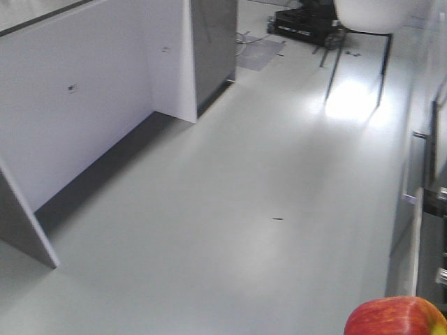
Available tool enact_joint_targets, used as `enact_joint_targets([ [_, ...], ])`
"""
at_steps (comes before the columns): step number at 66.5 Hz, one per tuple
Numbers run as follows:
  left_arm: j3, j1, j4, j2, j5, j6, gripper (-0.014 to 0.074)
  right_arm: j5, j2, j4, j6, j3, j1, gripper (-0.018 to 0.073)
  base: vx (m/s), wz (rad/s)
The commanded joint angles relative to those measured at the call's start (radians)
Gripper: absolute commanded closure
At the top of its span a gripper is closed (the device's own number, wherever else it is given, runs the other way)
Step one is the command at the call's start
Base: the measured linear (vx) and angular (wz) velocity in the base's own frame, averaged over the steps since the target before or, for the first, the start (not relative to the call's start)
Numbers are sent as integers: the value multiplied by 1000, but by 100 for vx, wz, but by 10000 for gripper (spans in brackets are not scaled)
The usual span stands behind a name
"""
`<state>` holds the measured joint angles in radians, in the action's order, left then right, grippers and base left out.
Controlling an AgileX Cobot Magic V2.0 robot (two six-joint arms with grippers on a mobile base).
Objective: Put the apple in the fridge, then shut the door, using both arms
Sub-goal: 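Drive the base away from the counter toward the open refrigerator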
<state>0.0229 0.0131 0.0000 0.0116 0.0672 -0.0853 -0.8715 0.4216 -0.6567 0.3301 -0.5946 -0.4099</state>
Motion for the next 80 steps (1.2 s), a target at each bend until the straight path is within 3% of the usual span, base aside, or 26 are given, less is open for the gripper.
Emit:
enact_joint_targets([
  [1,14,-5,0,15,-81,-5,603,66,8,-42,10,-28,0,228,1,46],
  [80,14,-5,0,15,-81,-5,603,66,8,-42,10,-28,0,228,4,43],
])
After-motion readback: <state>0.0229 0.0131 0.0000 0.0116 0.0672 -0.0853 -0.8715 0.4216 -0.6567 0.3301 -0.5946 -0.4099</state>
